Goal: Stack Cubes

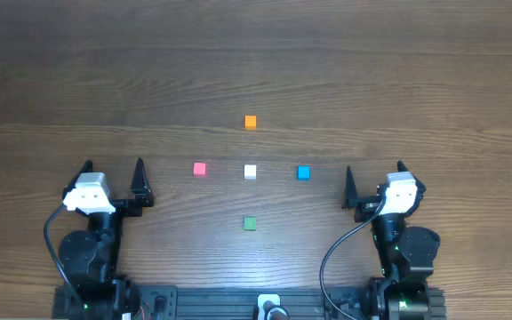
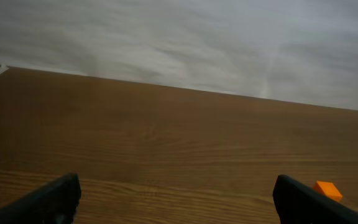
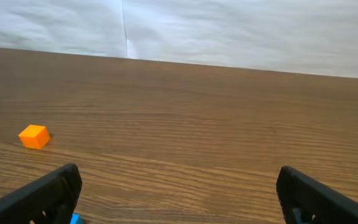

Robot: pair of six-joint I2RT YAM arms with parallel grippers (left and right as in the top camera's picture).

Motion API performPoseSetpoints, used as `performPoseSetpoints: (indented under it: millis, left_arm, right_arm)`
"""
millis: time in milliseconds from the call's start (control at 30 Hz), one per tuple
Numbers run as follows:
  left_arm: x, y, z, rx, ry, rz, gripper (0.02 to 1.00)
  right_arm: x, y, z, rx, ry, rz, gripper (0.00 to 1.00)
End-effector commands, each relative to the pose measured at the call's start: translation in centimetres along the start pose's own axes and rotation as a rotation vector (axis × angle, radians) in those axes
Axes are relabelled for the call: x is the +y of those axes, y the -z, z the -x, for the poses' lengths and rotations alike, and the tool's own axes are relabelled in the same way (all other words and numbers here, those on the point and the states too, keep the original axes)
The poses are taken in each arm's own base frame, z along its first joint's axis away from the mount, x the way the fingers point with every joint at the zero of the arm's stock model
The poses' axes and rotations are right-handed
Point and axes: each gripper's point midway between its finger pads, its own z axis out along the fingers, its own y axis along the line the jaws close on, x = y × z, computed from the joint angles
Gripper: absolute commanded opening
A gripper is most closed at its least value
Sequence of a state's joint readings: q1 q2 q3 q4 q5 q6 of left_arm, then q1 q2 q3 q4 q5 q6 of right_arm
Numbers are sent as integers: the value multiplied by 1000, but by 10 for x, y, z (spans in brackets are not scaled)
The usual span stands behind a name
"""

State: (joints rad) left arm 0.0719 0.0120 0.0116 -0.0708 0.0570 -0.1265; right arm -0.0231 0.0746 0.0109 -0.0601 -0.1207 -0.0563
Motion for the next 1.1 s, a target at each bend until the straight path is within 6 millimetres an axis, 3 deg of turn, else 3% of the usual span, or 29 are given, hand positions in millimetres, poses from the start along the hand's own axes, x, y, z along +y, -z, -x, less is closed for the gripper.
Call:
performPoseSetpoints:
  millis: [33,467,633,867,1100]
  left_arm:
    - [-1,0,-2,3,-7,-9,1000]
    - [-1,0,-2,4,-6,-9,1000]
    - [-14,0,4,-15,59,-82,998]
    - [-43,4,-4,39,117,-249,998]
    - [-64,-7,-11,249,168,-296,998]
  right_arm:
    - [0,0,-1,-1,6,-2,991]
    - [0,0,-1,-1,6,-2,993]
    - [0,0,-1,-1,6,-2,993]
    - [0,0,-1,-1,6,-2,993]
    - [0,0,-1,-1,6,-2,991]
